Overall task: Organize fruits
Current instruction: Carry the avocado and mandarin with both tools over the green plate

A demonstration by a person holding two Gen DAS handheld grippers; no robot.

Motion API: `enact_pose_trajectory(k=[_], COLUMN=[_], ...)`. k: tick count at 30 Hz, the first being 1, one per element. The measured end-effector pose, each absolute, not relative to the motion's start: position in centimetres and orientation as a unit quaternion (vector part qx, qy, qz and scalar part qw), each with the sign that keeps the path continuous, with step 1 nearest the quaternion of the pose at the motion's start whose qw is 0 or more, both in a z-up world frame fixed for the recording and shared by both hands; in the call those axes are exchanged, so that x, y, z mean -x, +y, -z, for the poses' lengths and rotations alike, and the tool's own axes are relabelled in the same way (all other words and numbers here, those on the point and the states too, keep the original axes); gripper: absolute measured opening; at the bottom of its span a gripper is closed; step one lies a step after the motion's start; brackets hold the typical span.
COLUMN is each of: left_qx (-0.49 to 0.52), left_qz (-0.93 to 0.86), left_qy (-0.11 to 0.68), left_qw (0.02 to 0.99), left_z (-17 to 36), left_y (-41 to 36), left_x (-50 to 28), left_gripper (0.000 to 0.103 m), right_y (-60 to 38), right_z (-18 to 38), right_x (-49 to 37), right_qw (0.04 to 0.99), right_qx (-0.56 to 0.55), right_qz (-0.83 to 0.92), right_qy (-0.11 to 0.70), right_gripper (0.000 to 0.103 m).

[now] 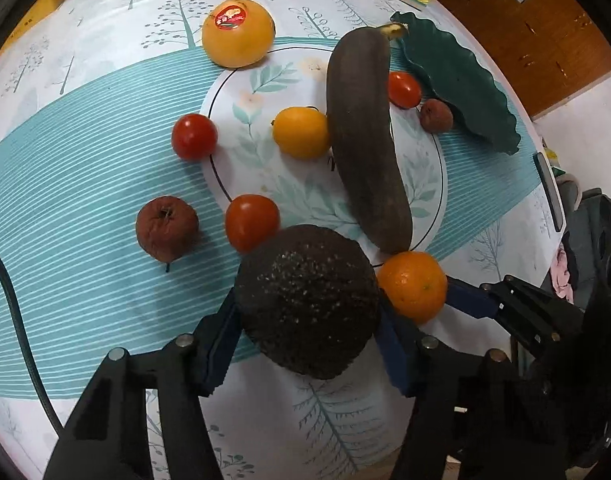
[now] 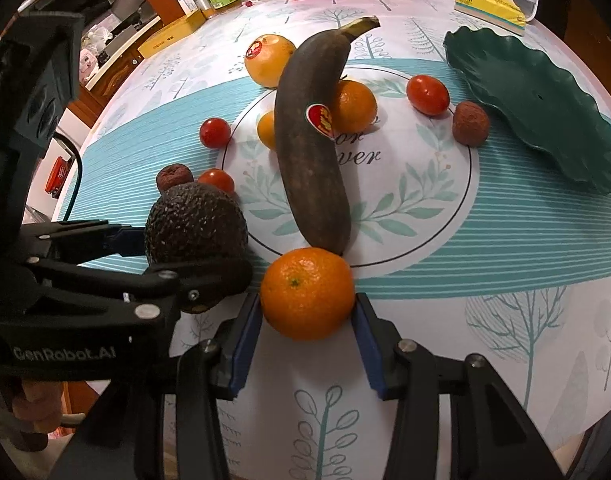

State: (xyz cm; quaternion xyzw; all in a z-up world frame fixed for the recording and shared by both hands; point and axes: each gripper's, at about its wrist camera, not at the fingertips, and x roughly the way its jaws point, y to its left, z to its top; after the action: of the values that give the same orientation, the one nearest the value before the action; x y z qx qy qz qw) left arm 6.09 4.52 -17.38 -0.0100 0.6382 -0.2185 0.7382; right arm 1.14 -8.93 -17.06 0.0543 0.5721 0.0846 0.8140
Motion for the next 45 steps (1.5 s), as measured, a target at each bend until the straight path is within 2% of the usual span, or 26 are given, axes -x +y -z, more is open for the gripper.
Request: enact_pose_trajectory(k=[8, 14, 20, 27, 34, 45], left_qx=[0.004, -0.016, -0.028, -0.036, -0.029, -0.008], left_qz=[0.198, 0.201, 0.245, 0.266, 0.235, 0.160], left_qy=[0.637, 0.589, 0.533, 0.499, 0.502, 0.550], left_qw=[0.745, 0.783, 0.810, 0.824, 0.832, 0.820], left_z=[16.3, 10.8, 4.6, 1.7, 4.6, 13.0], left_y=[5.3, 4.5, 1.4, -6.1, -14.5, -21.0], left_x=[-5.7, -5.7, -6.2, -9.4, -14.8, -19.6], left_gripper=[0.060, 0.060, 0.060, 0.060, 0.060, 0.060], right_y=[-8.7, -9.9, -12.6, -19.5, -28.0, -35.1], right_z=[16.4, 12.3, 6.6, 3.2, 3.5, 11.4], right_x=[-0.8, -0.1, 0.2, -1.8, -6.9, -13.0], right_qw=[0.820, 0.840, 0.869, 0.885, 0.881, 0.843], right_qx=[-0.053, -0.054, -0.038, -0.041, -0.042, -0.008], right_qz=[-0.091, -0.073, -0.031, 0.028, 0.033, -0.015], right_qy=[0.562, 0.535, 0.493, 0.463, 0.469, 0.537], right_gripper=[0.043, 0.043, 0.043, 0.043, 0.043, 0.043])
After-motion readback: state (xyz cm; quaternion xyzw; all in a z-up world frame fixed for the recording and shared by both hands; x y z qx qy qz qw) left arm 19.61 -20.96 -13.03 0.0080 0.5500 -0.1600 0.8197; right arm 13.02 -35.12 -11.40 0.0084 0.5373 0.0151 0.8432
